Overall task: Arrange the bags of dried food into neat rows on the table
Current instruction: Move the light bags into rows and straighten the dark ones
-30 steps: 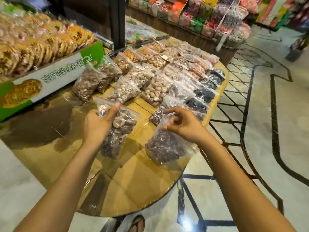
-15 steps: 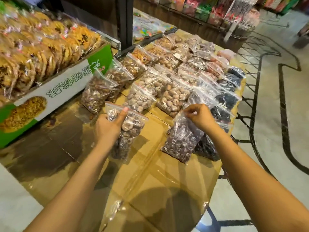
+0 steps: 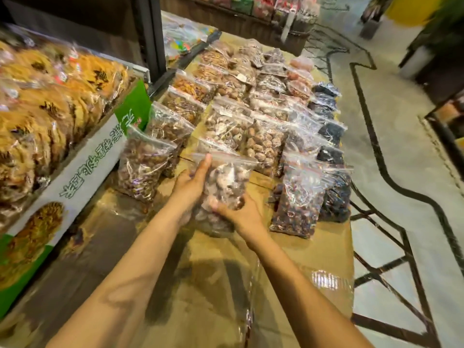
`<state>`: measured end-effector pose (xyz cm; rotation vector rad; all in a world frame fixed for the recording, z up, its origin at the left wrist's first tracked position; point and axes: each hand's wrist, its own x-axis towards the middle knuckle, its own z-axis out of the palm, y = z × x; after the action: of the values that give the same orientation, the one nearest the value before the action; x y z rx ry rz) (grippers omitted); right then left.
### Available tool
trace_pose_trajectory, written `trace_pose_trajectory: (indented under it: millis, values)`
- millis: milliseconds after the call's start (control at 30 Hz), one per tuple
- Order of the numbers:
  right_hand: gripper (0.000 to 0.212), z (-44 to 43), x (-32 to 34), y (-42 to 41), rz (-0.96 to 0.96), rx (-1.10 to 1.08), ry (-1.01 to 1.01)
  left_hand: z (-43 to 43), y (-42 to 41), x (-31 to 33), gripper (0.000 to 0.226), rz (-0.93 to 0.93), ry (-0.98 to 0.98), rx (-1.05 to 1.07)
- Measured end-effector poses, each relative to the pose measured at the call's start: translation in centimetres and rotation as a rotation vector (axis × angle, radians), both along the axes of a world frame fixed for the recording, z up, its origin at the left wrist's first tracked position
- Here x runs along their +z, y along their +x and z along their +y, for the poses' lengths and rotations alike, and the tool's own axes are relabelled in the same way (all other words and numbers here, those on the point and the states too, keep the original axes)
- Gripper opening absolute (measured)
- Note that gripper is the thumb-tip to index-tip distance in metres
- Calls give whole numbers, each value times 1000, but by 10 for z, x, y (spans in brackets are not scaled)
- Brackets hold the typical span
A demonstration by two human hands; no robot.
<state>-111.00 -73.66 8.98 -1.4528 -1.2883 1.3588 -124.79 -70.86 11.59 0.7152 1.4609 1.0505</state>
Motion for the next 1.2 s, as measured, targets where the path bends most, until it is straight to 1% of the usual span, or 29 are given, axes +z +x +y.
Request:
trace_pose_trajectory:
  millis: [33, 67, 100, 133, 167, 233, 267, 300, 367, 400, 467, 533, 567, 633, 700, 767, 800, 867, 900, 967, 1000, 1067, 1100, 1133, 1200]
  values:
    - [44, 5, -1, 4, 32, -72, -13, 1, -5, 1, 94, -32, 5, -52]
    - [50, 11, 0, 9, 57, -131, -33, 4, -11, -3, 97, -45, 26, -78]
    - [57, 18, 2, 14, 67, -174, -49, 5, -17, -4, 94, -32, 61, -89]
    - [61, 26, 5, 20, 69, -210, -52, 5, -22, -7, 87, 12, 77, -77]
    - [59, 38, 5, 27, 54, -242, -50, 3, -27, -9, 77, 58, 103, -55]
    - [46, 62, 9, 39, 15, -291, -69, -5, -33, -14, 44, 132, 128, -49]
    - [43, 74, 8, 43, -2, -290, -92, -9, -35, -17, 31, 154, 123, -50]
    - [41, 84, 4, 46, -38, -282, -131, -14, -35, -22, 26, 175, 117, -54]
    - [39, 102, -11, 47, -134, -282, -179, -20, -31, -28, 33, 213, 131, -31]
    - [42, 109, -21, 46, -210, -272, -184, -22, -28, -28, 34, 232, 151, -18]
    - [51, 121, -35, 43, -368, -250, -189, -23, -19, -29, 30, 267, 167, 14]
    - [51, 130, -46, 42, -416, -270, -191, -21, -7, -29, 32, 293, 180, 47]
    - [55, 130, -48, 42, -449, -270, -209, -20, 1, -28, 36, 313, 188, 63]
    - [58, 106, -25, 38, -527, -202, -205, -19, 17, -23, 42, 369, 219, 101]
    - [66, 77, -2, 45, -533, -93, -84, -19, 37, -18, 40, 435, 254, 151]
    - [67, 45, 17, 70, -507, 25, 119, -21, 63, -16, 40, 443, 269, 203]
    - [64, 31, 26, 88, -500, 76, 243, -24, 78, -18, 43, 413, 265, 227]
    - [53, 17, 36, 131, -459, 133, 465, -30, 115, -27, 62, 410, 262, 255]
    - [48, 15, 37, 156, -445, 128, 539, -35, 137, -30, 74, 455, 257, 249]
    - [43, 23, 28, 207, -477, 53, 591, -40, 184, -38, 92, 582, 255, 218]
    - [46, 29, 24, 231, -512, 7, 562, -40, 207, -41, 99, 680, 246, 195]
    - [56, 41, 15, 273, -580, -56, 391, -32, 245, -47, 116, 889, 184, 109]
    - [60, 46, 9, 291, -589, -68, 295, -26, 258, -52, 123, 952, 126, 51]
    - [63, 49, 4, 306, -592, -72, 225, -20, 267, -55, 127, 986, 58, -7]
    - [63, 49, -6, 329, -591, -60, 177, -8, 273, -65, 130, 1021, -30, -84]
